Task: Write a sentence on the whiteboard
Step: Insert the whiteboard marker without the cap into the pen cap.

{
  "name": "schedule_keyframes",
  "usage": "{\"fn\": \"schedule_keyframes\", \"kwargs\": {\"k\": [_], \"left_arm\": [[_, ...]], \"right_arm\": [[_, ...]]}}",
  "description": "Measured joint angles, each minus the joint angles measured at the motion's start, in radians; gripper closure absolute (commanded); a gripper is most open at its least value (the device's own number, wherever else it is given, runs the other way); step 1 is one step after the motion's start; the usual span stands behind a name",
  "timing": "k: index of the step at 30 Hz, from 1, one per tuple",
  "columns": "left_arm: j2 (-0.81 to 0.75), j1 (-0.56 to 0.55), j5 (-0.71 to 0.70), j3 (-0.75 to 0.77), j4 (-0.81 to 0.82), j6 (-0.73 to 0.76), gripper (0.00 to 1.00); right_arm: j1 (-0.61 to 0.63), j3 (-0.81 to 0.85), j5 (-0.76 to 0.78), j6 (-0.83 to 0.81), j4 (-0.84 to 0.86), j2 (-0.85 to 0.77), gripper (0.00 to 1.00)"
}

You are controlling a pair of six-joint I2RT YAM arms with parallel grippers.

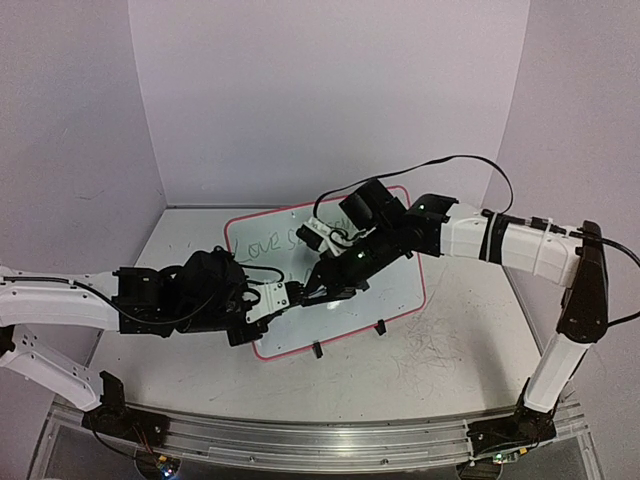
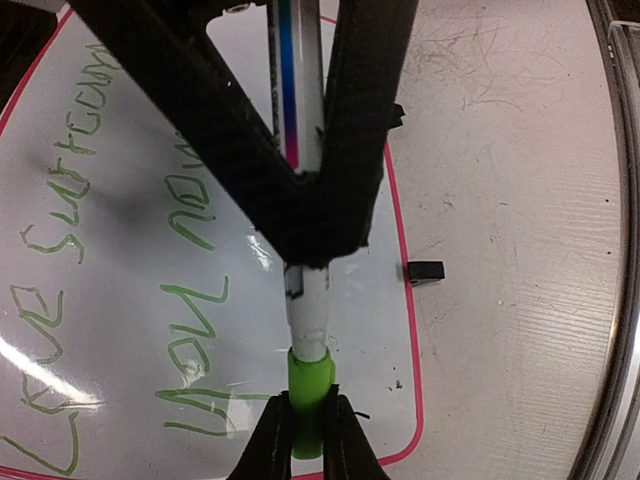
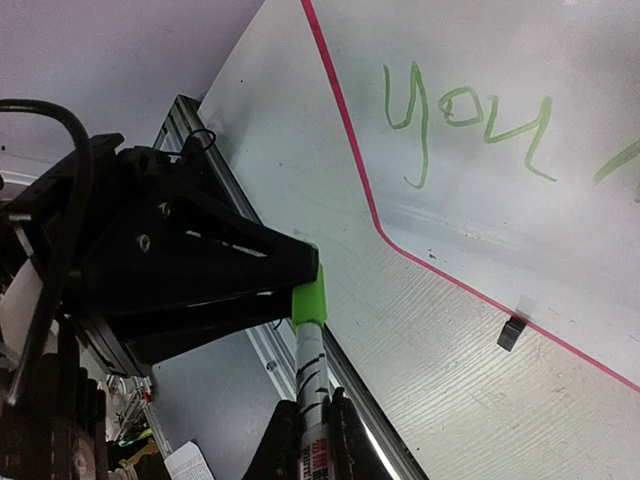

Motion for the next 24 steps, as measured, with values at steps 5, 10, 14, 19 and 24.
{"fn": "schedule_keyframes", "kwargs": {"k": [5,10,14,19,24], "left_arm": [[0.000,-0.003,0.003,0.000,-0.003,-0.001,1.00],[0.003,-0.011,-0.010,0.009,-0.007,-0.001,1.00],[0.036,-0.042,-0.079,0.059,-0.056,-0.001,1.00],[0.072,-0.091,-0.188,0.079,-0.066,0.001,1.00],[0.084,-0.144,-0.296,0.068,-0.081,0.009,1.00]], "right_arm": [[0.014,-0.022,0.021,0.028,0.036,-0.007,1.00],[0.018,-0.021,0.028,0.069,0.042,-0.007,1.00],[0.016,-0.014,0.026,0.117,0.044,-0.006,1.00],[0.013,-0.017,0.014,0.191,0.050,-0.005,1.00],[0.014,-0.094,-0.035,0.309,0.163,-0.011,1.00]]}}
